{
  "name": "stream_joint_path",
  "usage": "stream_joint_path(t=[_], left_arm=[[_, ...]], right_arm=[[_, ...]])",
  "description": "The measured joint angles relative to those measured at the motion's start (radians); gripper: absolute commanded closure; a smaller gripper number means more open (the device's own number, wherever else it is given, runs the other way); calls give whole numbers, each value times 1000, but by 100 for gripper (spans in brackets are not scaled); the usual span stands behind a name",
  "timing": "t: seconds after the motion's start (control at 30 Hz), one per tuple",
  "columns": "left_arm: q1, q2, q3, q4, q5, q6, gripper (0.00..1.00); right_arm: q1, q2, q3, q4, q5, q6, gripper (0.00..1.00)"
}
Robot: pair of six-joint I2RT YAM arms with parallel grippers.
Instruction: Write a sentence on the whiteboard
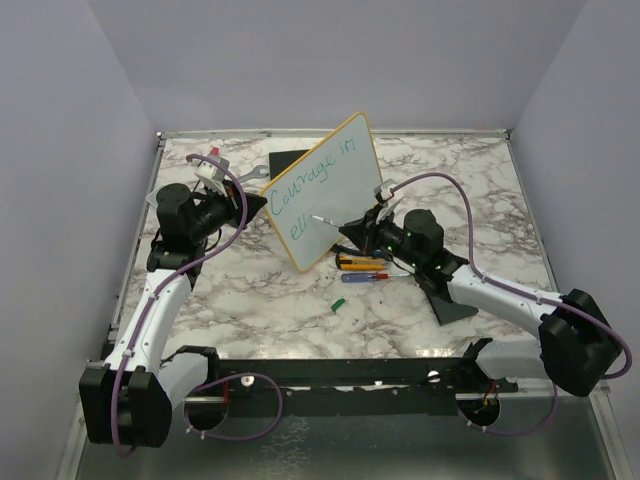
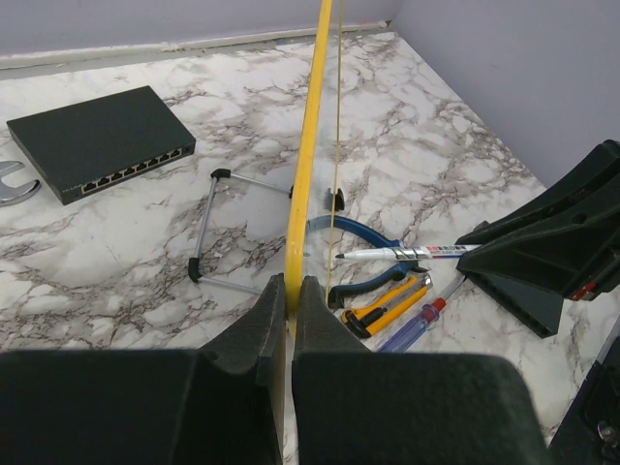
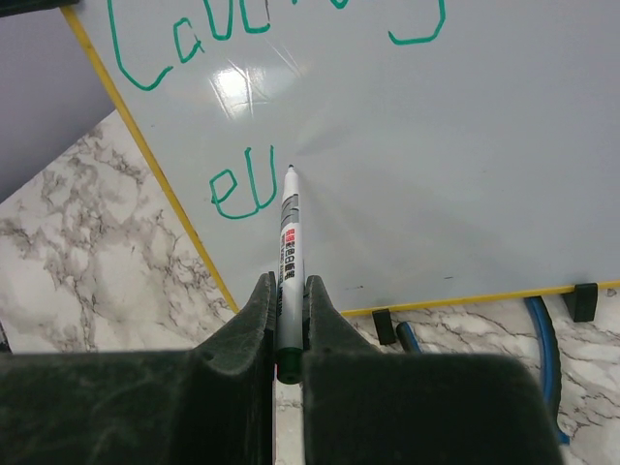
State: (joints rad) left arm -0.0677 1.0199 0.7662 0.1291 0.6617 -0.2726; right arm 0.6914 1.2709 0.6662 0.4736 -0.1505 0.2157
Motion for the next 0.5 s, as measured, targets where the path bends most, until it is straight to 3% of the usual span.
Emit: stream_joint_path(t=[0.5], left_arm=[[0,0,0,0,0,0,100]], right_arm=[[0,52,0,3,-15,0,99]])
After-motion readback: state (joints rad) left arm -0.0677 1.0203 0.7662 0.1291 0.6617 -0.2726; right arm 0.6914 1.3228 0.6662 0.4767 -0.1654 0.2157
